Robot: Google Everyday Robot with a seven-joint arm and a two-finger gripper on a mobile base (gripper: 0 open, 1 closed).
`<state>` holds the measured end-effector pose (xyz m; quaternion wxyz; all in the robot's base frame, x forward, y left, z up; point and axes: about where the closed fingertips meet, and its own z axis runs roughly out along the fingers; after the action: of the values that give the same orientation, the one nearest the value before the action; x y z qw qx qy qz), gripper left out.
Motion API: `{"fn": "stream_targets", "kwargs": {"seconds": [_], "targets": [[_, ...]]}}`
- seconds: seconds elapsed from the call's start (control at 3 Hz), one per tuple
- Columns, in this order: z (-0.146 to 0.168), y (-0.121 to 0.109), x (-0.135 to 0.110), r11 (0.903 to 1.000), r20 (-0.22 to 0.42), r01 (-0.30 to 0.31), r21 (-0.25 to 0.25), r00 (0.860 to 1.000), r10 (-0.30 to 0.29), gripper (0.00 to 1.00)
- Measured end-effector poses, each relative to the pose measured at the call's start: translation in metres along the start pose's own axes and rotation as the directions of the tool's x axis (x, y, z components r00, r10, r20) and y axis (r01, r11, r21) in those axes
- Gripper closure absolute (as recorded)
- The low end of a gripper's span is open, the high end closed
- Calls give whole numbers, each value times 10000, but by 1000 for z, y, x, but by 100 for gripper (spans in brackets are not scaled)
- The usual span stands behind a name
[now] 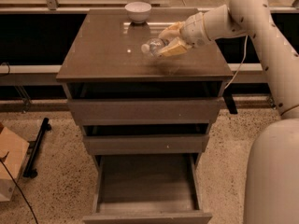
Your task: Pick water bottle from bottom drawer and place on counter
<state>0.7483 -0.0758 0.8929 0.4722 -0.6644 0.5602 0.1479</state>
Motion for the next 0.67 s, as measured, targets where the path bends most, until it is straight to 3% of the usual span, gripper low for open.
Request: {"fn": "stream_targets", "kwargs": {"seconds": [0.33, 0.67], "targets": [[3, 1, -1, 10000, 29, -12, -53, 10000, 12, 58], [8, 2, -1, 9999, 62, -18, -124, 10000, 18, 27]]}}
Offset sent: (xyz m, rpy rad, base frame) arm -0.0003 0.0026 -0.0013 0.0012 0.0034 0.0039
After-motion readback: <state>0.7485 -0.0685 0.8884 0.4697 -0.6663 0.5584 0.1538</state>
